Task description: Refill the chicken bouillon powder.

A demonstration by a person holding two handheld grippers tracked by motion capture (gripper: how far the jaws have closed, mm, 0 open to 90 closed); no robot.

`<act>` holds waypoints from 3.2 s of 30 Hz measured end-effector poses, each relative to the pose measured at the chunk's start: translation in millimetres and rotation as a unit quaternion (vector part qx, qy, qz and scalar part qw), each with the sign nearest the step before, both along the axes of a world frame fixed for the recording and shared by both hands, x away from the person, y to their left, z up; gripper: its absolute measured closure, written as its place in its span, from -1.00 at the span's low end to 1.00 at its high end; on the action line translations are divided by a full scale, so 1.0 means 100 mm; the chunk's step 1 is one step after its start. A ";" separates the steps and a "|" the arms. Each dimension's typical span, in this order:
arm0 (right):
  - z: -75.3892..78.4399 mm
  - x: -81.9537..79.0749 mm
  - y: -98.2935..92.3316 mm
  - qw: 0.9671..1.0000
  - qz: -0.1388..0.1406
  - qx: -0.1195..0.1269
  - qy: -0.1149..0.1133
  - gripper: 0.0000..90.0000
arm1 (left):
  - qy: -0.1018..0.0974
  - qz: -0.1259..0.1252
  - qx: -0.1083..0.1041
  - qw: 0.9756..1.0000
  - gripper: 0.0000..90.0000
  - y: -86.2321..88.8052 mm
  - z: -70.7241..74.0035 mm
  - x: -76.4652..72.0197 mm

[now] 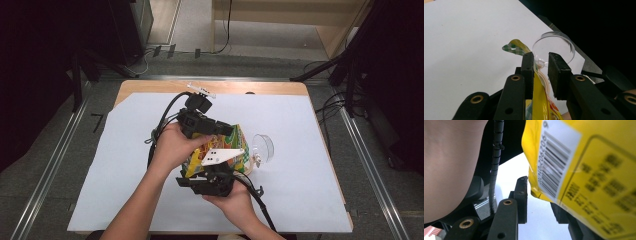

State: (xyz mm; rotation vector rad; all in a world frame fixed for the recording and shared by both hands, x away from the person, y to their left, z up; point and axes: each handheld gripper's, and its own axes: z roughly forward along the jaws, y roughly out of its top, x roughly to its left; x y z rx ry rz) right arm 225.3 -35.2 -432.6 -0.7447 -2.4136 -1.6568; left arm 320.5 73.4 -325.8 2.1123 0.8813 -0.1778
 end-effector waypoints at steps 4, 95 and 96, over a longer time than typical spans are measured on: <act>0.02 -0.01 0.00 1.000 0.000 0.002 -0.002 0.57 | 0.000 -0.001 -0.003 1.000 0.67 0.01 0.02 0.00; 0.02 -0.01 -0.01 1.000 -0.003 -0.003 -0.001 0.60 | 0.006 0.008 -0.002 1.000 0.66 -0.01 0.00 0.01; 0.02 0.00 -0.01 1.000 -0.003 -0.003 -0.001 0.61 | 0.005 0.009 0.001 1.000 0.66 -0.01 0.01 0.01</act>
